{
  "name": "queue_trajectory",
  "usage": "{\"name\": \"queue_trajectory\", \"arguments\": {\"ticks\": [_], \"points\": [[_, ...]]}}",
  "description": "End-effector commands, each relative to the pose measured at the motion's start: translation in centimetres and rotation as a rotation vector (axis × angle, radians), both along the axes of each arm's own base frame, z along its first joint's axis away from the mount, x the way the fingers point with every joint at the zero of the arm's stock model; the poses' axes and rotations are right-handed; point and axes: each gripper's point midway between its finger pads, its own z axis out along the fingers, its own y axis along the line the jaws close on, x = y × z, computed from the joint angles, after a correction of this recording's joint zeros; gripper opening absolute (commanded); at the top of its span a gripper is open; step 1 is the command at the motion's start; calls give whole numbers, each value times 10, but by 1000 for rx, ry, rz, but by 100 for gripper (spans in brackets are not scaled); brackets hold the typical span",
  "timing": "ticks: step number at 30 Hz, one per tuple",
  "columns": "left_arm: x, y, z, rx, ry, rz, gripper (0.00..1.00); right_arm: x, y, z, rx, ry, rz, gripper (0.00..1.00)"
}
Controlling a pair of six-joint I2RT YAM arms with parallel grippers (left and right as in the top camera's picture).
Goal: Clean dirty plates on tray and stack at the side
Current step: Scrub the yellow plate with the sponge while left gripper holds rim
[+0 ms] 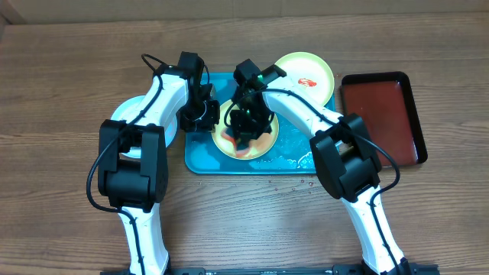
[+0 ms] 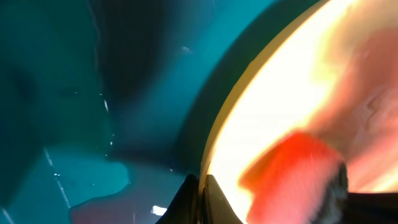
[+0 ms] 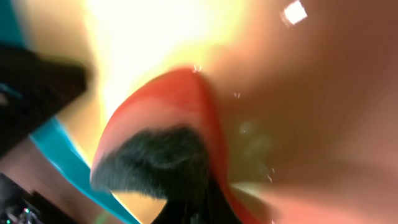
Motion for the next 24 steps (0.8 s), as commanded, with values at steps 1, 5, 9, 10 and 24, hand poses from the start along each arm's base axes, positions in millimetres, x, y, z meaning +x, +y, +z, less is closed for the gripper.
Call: {"name": "queue_trajectory", "arguments": {"ticks": [1, 5, 9, 10, 24], "points": [[6, 0, 13, -1, -44, -11, 4, 8, -52, -19, -232, -40, 12, 4], [6, 1, 13, -2, -45, -8, 4, 24, -99, -11, -459, -134, -17, 4], [6, 1, 13, -2, -45, -8, 4, 60, -147, 5, -744, -338, -138, 4], [6, 1, 13, -2, -44, -7, 4, 65, -151, 7, -774, -372, -157, 4], [6, 2, 13, -2, -45, -7, 4, 76, -2, -26, -7, -290, -118, 4]]}}
